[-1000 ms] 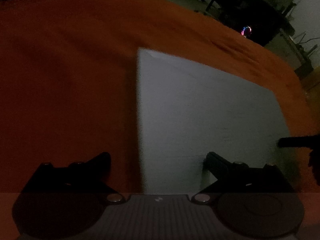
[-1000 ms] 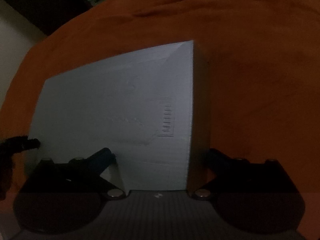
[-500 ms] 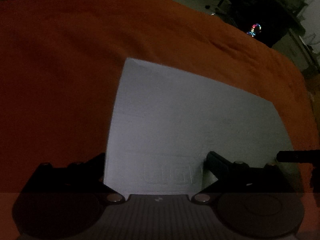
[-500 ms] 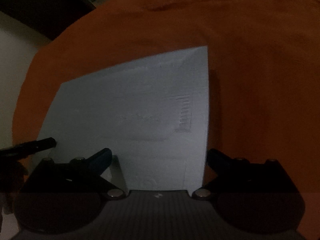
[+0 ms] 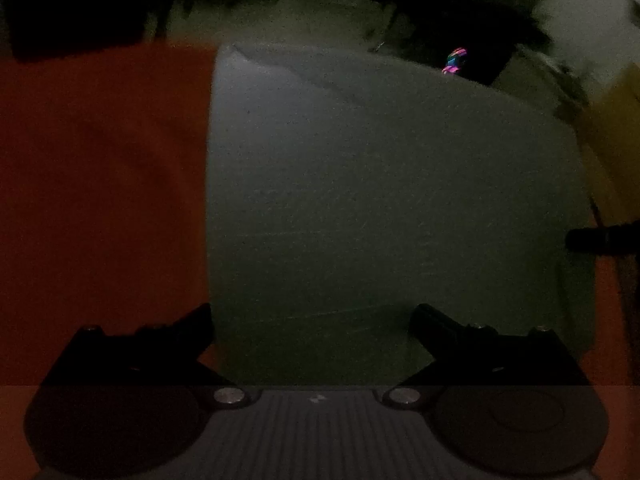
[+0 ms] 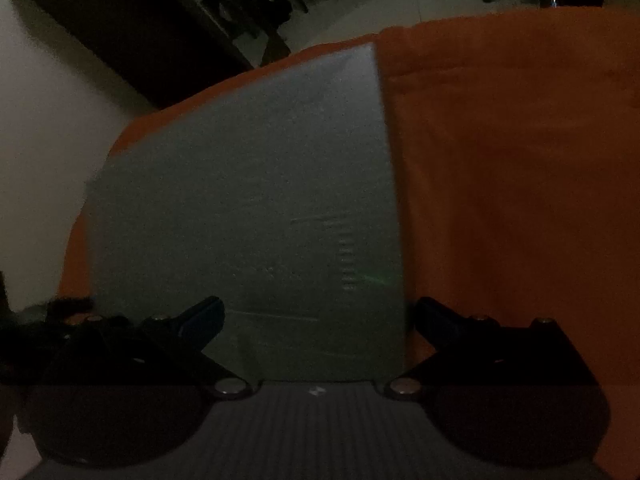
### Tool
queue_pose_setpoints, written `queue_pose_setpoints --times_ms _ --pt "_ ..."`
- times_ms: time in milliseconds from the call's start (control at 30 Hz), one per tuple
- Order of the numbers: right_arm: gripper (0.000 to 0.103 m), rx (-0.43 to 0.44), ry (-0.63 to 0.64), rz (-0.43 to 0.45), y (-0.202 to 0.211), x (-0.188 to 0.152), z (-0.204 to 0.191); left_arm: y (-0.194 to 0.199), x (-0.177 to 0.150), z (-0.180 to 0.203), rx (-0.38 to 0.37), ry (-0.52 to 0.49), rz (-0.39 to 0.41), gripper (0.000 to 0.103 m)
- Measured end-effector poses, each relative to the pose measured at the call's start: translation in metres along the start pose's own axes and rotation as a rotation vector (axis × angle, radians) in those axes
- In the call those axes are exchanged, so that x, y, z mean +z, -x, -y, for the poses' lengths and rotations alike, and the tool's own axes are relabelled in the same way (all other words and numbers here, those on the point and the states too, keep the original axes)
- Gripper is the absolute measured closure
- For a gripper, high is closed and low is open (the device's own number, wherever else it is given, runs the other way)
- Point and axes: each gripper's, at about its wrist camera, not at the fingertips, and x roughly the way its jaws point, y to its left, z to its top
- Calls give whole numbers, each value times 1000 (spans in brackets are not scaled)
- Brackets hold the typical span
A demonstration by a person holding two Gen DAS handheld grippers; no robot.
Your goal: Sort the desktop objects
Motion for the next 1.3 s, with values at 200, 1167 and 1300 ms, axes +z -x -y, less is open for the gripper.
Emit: queue_pose_setpoints --times_ms 200,1167,1300 --pt "0 -86 62 85 36 -20 -33 33 6 17 48 68 44 0" --pt "0 -162 26 -181 -27 -142 25 -13 -105 41 83 -77 -53 1" --pt "0 -147 23 -178 -36 -136 28 -26 -88 17 31 16 -96 0"
